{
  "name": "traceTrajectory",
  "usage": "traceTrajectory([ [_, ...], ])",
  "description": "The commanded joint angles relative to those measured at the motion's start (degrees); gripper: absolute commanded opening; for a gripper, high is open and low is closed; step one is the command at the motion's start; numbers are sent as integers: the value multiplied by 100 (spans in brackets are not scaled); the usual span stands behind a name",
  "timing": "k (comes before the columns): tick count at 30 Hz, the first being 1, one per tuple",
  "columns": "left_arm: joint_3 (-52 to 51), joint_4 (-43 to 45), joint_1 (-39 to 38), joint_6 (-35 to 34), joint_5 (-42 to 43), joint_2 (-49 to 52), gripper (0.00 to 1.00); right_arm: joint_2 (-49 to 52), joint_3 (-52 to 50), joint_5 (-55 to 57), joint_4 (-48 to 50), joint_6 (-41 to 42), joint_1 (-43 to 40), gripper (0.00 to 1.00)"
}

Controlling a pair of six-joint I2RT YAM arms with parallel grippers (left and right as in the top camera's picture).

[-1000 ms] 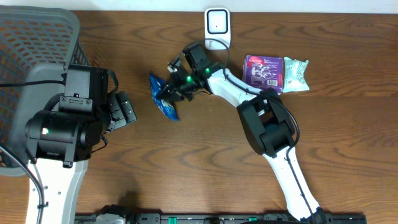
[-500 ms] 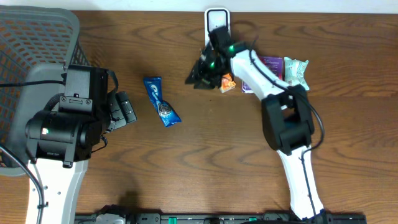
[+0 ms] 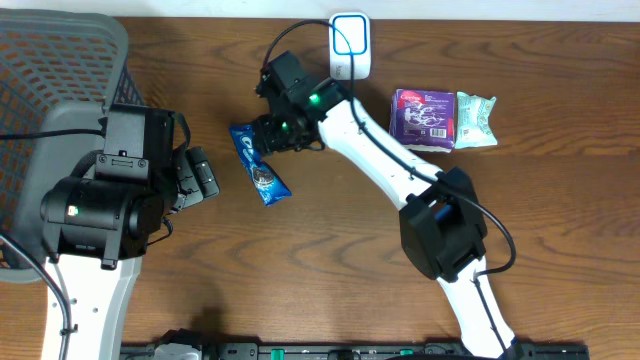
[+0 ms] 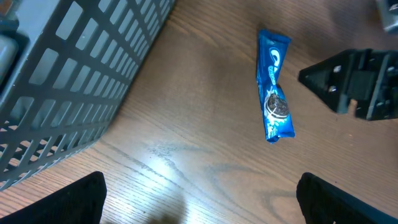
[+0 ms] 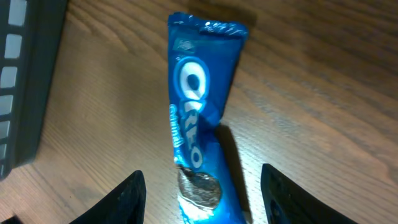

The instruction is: Scan the item barcode

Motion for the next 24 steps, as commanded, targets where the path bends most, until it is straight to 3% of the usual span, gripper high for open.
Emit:
traceTrajectory([
  [1,52,-22,31,35,-63,33,98,138,2,70,61,79,4,54],
  [7,52,-20,31,35,-63,33,98,179,2,223,42,-542,313,55],
  [12,52,-22,31,33,-63,33,98,210,-2,953,59,-564,651,57],
  [24,52,-22,31,35,-63,33,98,560,-4,955,339,-623,951,57],
])
